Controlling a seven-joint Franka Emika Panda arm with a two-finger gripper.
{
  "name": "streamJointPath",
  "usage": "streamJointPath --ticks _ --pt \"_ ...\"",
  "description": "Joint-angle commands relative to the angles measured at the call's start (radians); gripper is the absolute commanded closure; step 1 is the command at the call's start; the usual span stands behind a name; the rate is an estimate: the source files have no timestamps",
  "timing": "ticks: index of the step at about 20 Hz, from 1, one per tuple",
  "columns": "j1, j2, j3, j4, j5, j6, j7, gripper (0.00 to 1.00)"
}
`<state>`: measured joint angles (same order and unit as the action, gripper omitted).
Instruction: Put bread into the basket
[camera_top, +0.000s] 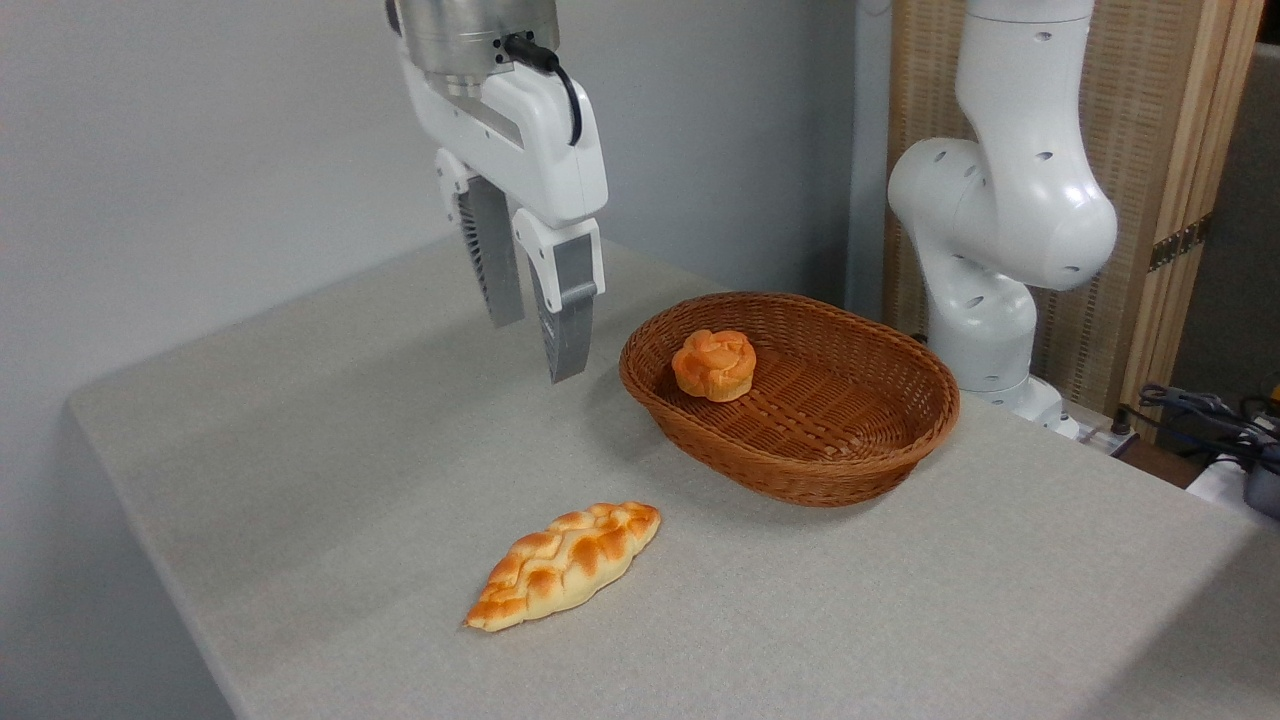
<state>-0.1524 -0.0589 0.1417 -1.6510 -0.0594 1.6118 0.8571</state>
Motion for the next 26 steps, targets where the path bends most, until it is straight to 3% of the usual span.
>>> streamJointPath --ticks 1,6,26 --pt "0.102 0.028 -0.098 0.046 0.001 -0.029 -0.052 0.0" --pt "0.112 0.051 -0.178 0.045 0.068 -0.023 -0.11 0.0" --pt "0.109 0.047 -0.137 0.046 0.064 -0.027 -0.099 0.0"
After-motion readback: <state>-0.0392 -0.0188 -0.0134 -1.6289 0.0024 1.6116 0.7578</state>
